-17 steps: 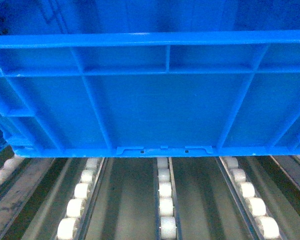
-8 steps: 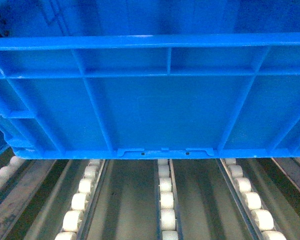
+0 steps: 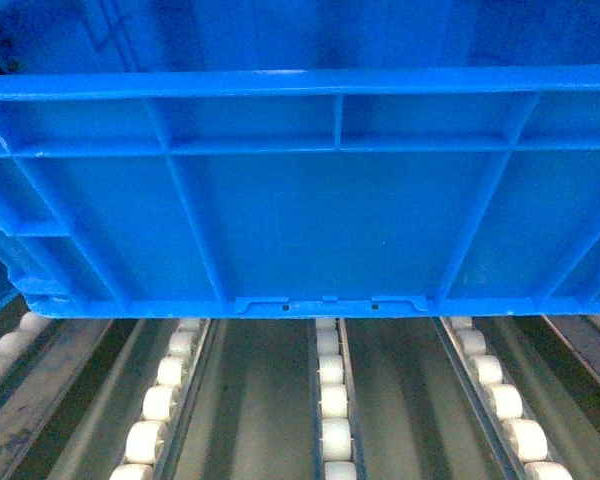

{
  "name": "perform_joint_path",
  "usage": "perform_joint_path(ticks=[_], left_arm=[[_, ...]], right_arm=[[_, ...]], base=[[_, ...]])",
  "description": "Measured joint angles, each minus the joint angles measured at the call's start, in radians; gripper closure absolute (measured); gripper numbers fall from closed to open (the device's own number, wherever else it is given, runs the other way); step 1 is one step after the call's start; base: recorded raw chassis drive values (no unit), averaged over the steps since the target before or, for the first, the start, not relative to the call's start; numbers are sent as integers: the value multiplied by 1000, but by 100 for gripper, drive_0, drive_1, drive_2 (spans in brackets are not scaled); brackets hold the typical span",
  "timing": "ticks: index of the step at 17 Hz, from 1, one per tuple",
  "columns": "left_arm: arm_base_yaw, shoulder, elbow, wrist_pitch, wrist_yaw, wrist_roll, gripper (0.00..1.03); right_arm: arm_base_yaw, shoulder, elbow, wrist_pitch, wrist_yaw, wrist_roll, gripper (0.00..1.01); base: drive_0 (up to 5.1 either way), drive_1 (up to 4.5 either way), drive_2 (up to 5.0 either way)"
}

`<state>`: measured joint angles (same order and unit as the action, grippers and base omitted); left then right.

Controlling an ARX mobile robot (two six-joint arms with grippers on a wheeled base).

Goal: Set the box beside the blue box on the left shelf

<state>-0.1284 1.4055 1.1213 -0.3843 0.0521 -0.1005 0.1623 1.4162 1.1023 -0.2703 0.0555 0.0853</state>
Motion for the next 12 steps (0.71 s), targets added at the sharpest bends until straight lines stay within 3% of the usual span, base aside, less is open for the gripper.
perform_joint_path(ticks=[12], left_arm=[[0,0,0,0,0,0,98]], right_arm=[[0,0,0,0,0,0,94]], base=[[0,0,0]])
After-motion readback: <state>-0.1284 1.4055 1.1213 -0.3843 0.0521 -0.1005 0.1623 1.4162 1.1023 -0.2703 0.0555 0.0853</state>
